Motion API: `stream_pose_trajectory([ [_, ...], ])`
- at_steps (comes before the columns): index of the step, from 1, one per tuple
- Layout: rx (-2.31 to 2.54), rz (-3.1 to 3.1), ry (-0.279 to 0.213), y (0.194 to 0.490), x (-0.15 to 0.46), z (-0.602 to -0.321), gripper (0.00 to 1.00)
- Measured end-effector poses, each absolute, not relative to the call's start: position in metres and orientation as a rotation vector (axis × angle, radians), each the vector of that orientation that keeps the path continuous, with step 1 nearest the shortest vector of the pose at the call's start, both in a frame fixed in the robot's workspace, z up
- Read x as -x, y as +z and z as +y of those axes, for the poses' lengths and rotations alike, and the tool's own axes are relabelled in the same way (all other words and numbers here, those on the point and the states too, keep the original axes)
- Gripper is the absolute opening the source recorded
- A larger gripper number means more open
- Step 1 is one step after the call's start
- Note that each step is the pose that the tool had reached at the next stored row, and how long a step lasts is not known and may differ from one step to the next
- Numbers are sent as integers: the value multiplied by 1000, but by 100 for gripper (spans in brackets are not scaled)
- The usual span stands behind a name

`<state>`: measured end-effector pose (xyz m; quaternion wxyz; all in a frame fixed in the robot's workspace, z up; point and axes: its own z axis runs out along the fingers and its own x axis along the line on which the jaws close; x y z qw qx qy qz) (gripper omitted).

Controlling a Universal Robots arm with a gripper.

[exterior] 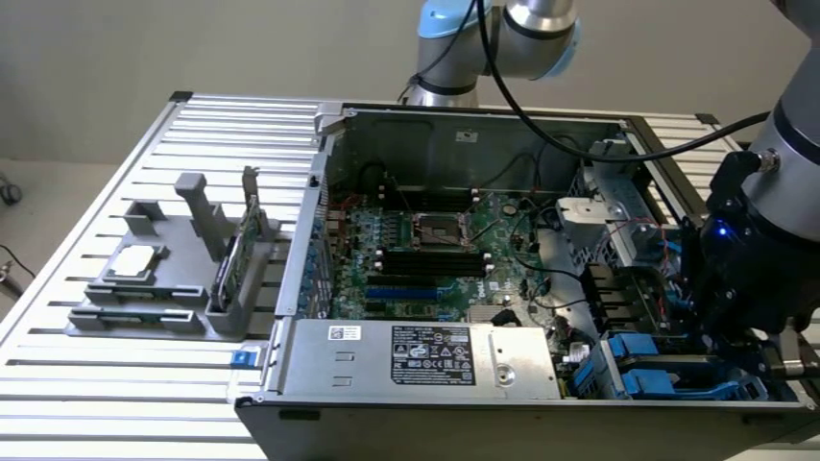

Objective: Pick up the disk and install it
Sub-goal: 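Insert the first disk wire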

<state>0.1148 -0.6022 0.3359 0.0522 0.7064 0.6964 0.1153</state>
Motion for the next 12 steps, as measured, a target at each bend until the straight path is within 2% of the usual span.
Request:
stream_pose_trajectory([
  [12, -2159, 2105, 348, 335, -115, -600, 17],
])
